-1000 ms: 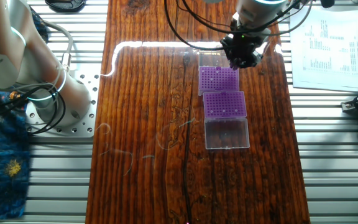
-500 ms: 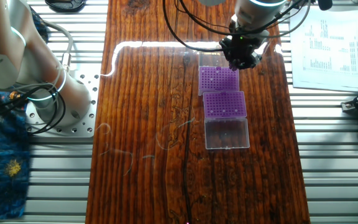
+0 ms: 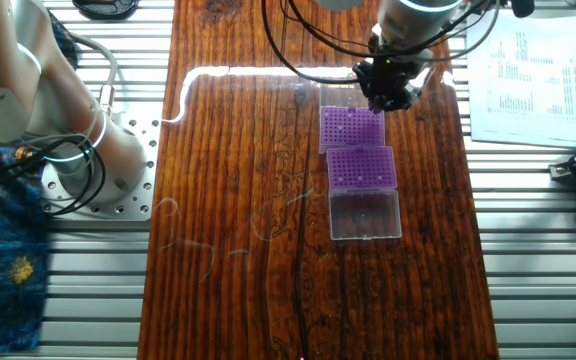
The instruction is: Transfer all small pipette tips from one holder to another
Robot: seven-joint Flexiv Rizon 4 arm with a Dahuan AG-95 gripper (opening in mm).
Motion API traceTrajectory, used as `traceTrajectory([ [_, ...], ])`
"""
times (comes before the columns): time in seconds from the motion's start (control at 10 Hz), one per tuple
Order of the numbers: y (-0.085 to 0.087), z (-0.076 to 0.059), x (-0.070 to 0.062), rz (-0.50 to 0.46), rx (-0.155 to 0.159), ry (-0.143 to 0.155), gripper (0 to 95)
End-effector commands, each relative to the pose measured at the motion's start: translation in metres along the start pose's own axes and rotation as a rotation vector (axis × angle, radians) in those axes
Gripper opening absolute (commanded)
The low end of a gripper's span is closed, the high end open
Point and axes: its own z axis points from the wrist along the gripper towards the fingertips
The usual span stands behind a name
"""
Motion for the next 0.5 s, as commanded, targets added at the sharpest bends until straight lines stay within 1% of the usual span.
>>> traceTrajectory([
  [0.1, 0.0002, 0.0008, -0.0002, -0.001, 0.001, -0.001, 0.0],
  [0.5, 0.0, 0.001, -0.0006, 0.001, 0.005, -0.003, 0.0],
])
